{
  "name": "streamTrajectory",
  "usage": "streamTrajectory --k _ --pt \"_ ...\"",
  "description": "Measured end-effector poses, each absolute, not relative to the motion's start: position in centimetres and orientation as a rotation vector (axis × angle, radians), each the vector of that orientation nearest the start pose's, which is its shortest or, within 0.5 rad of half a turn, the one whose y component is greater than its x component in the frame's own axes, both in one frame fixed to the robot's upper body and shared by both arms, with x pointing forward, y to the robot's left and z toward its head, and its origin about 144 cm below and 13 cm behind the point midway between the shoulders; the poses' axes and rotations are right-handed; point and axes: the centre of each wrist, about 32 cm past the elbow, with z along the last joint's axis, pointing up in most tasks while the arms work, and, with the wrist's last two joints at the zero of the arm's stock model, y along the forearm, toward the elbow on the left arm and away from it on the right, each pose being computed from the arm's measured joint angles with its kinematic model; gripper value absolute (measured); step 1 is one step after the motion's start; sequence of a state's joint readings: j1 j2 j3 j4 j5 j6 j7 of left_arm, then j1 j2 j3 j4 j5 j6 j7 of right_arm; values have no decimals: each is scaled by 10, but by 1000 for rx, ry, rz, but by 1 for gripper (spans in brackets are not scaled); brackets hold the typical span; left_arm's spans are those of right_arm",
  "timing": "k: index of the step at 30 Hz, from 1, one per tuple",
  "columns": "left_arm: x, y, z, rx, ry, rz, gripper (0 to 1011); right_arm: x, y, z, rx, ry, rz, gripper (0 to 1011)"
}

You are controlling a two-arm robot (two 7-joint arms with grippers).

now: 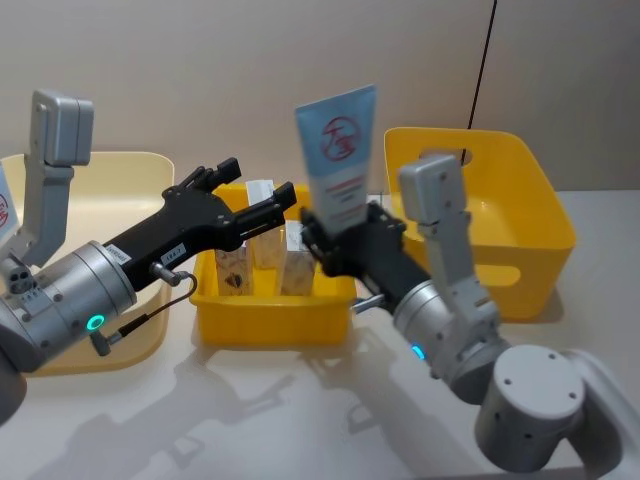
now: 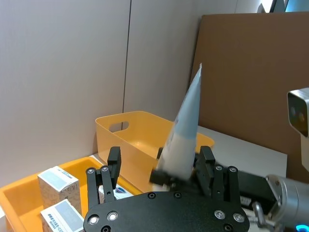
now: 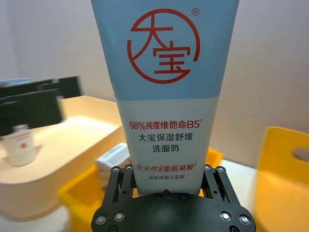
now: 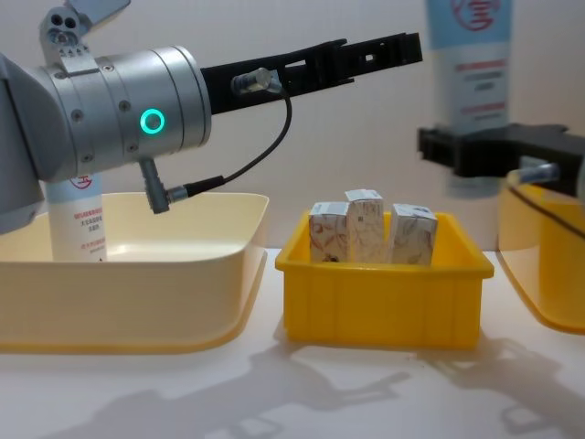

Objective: Bimanual collaborative sorting of washing and personal care products

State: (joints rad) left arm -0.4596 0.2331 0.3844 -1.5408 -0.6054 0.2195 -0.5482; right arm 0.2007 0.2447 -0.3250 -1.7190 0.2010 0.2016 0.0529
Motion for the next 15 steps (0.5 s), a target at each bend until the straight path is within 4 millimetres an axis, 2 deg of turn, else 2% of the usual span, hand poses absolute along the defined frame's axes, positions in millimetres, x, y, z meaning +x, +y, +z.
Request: streamTrajectory --k 15 --pt "550 178 1280 -224 67 577 1003 498 -225 1250 1 -247 -1408 597"
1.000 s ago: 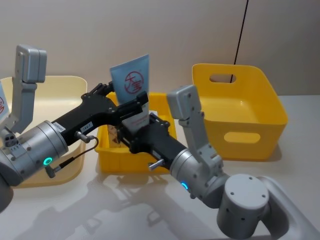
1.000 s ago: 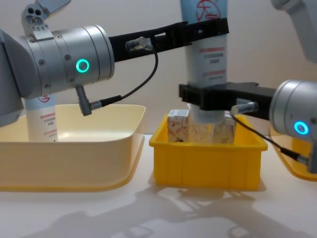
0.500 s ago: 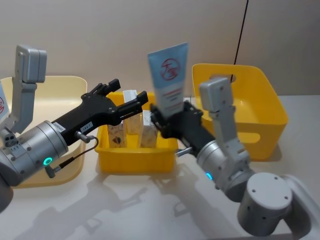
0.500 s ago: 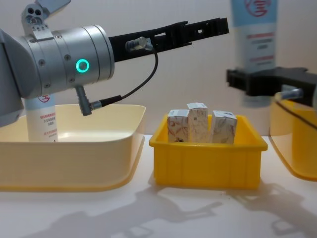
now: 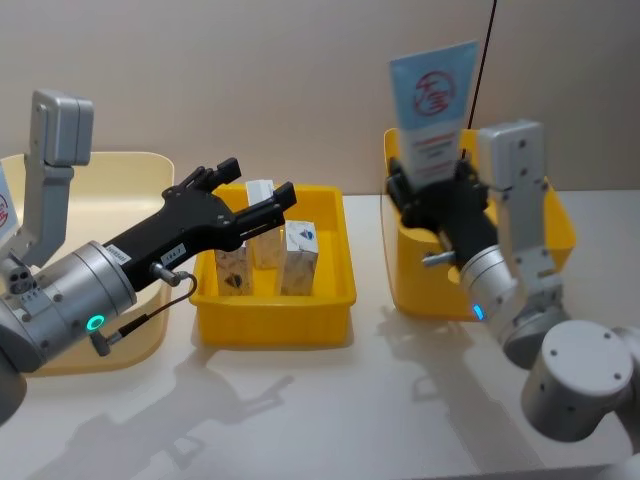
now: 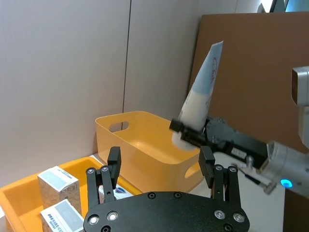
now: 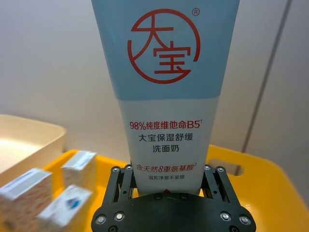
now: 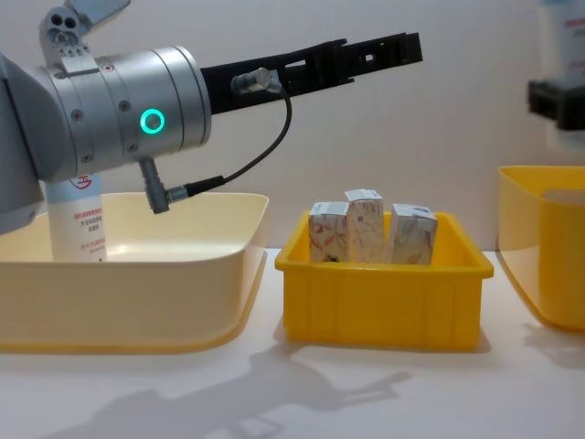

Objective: Bimanual collaborative sorting of washing and personal care products

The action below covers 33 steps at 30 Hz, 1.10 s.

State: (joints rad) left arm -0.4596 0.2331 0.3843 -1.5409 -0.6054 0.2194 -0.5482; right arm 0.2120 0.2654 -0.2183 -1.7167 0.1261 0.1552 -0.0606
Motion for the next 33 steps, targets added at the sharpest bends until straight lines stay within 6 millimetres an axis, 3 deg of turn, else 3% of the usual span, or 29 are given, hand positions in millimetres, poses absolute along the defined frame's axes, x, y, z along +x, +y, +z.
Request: streamTrajectory --k 16,33 --pt "550 178 1280 -224 67 577 1003 523 -250 1258 -50 -290 -1609 597" --pt "550 178 1280 -224 67 577 1003 540 -249 1246 -144 -179 -1680 597"
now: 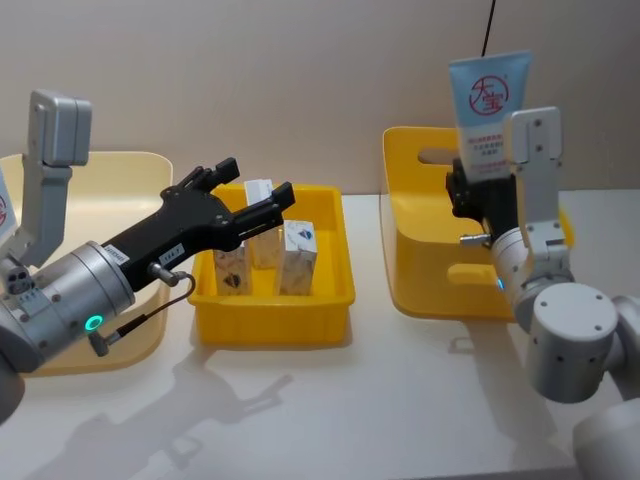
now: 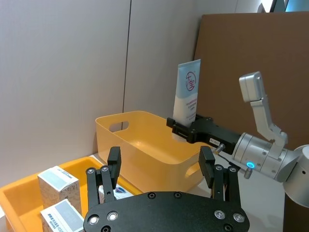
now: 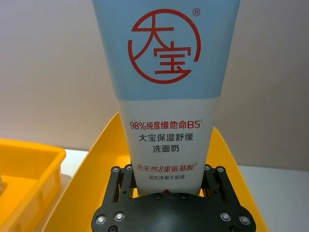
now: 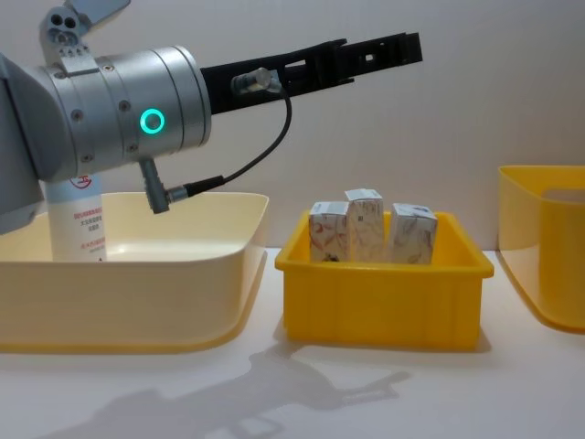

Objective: Bimanual collaborative sorting of washing and personal care products

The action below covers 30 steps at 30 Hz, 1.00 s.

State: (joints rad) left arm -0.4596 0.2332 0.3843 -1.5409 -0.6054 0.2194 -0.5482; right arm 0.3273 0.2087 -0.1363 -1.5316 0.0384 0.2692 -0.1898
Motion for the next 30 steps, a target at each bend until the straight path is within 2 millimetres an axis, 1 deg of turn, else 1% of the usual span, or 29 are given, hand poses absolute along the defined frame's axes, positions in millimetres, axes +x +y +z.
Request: streamTrajectory --k 21,23,26,28,29,30 --pt "550 178 1280 -224 67 577 1003 546 -240 1233 -195 -101 -1695 599" --pt "550 178 1280 -225 67 577 1003 546 -239 1233 -197 -99 -1696 635" --pt "550 178 1280 -225 67 577 1003 546 -239 1232 -201 -93 -1697 756" --pt "550 178 1280 -224 67 577 1003 546 -238 1232 -201 -92 -1698 794" --pt "550 178 1280 -224 67 577 1003 546 -238 1231 -202 -91 -1698 849" --pt "550 178 1280 -225 67 577 1003 546 -238 1231 -202 -90 -1699 863"
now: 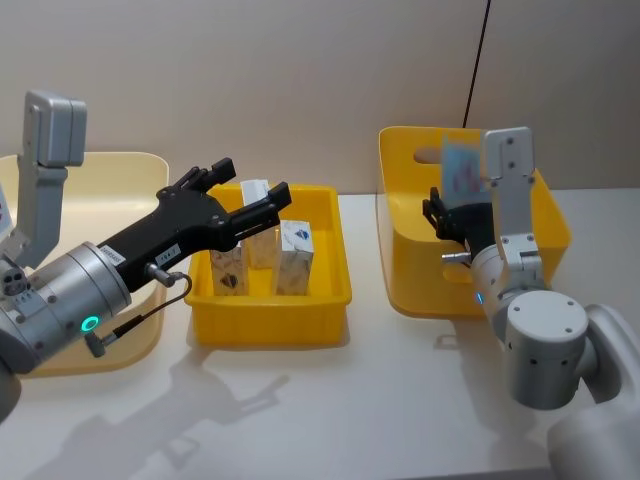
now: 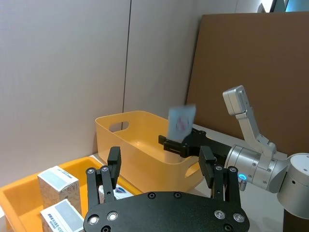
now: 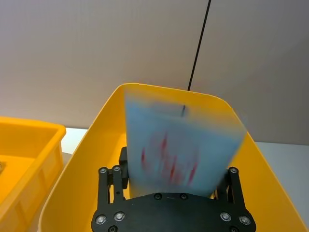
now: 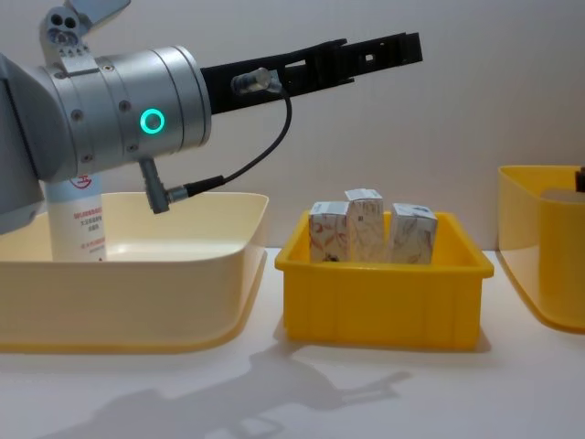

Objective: Bimanual collaborative sorting of washing and personal care products

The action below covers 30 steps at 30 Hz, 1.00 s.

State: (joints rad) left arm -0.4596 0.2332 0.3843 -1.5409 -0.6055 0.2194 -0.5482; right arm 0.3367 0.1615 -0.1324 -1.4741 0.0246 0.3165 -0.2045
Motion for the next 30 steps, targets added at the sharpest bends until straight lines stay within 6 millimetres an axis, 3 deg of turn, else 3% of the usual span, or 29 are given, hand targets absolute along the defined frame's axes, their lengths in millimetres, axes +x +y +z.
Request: streamTrajectory --k 6,30 --pt "550 178 1280 -225 67 577 1003 546 -238 1231 -204 -87 -1700 1000" --pt "550 178 1280 -224 67 577 1003 544 -237 1230 -170 -111 -1685 1001"
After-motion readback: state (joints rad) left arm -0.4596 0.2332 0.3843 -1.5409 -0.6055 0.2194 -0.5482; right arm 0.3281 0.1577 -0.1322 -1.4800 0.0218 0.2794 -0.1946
